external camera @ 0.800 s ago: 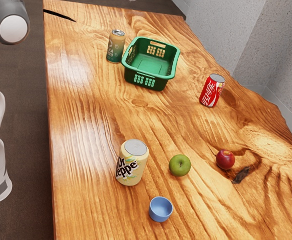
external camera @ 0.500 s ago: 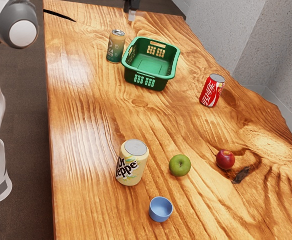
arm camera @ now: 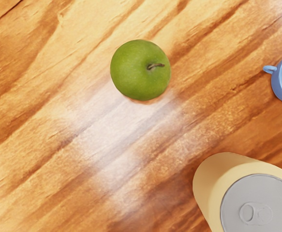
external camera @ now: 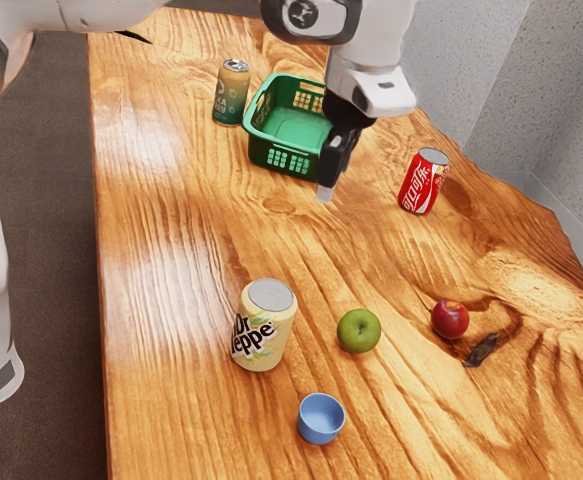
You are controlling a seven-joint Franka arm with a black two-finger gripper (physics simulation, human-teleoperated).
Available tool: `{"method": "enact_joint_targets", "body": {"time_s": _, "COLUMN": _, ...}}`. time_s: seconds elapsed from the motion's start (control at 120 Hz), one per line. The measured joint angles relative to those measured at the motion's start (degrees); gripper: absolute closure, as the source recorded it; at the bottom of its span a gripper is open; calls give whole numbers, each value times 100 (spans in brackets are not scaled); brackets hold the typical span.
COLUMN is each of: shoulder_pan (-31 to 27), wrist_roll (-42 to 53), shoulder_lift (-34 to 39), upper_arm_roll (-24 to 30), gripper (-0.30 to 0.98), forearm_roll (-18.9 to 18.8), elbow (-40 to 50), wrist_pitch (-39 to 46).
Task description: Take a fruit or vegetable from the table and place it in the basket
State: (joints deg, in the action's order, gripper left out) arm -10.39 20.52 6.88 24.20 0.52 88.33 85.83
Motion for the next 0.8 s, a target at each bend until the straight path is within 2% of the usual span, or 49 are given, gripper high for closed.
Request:
{"method": "enact_joint_targets", "body": {"time_s": 0.042, "shoulder_pan": 18, "wrist_roll": -155, "shoulder_lift": 139, "upper_arm_roll": 58, "gripper": 2, "forearm_roll": 57, "elbow": 287, "wrist_pitch": 218}}
{"method": "enact_joint_targets", "body": {"time_s": 0.067, "shoulder_pan": -159, "wrist_roll": -258, "shoulder_lift": 218, "upper_arm_roll": 230, "gripper": 2, "forearm_roll": 97, "elbow": 418, "wrist_pitch": 330}}
{"method": "enact_joint_targets", "body": {"time_s": 0.15, "shoulder_pan": -1159, "wrist_roll": -572, "shoulder_lift": 417, "upper_arm_roll": 1165, "gripper": 2, "forearm_roll": 320, "elbow": 674, "wrist_pitch": 618}}
{"method": "enact_joint_targets", "body": {"time_s": 0.217, "shoulder_pan": -2336, "wrist_roll": -792, "shoulder_lift": 653, "upper_arm_roll": 2340, "gripper": 2, "forearm_roll": 523, "elbow": 727, "wrist_pitch": 771}}
{"method": "enact_joint_targets", "body": {"time_s": 0.283, "shoulder_pan": -2774, "wrist_roll": -990, "shoulder_lift": 752, "upper_arm_roll": 2811, "gripper": 2, "forearm_roll": 687, "elbow": 909, "wrist_pitch": 881}}
{"method": "enact_joint_targets", "body": {"time_s": 0.508, "shoulder_pan": -2924, "wrist_roll": -1479, "shoulder_lift": 749, "upper_arm_roll": 3033, "gripper": 2, "forearm_roll": 1267, "elbow": 1603, "wrist_pitch": 1438}}
{"method": "enact_joint_targets", "body": {"time_s": 0.8, "shoulder_pan": -2963, "wrist_roll": -1869, "shoulder_lift": 431, "upper_arm_roll": 3039, "gripper": 2, "forearm_roll": 1404, "elbow": 2187, "wrist_pitch": 2443}}
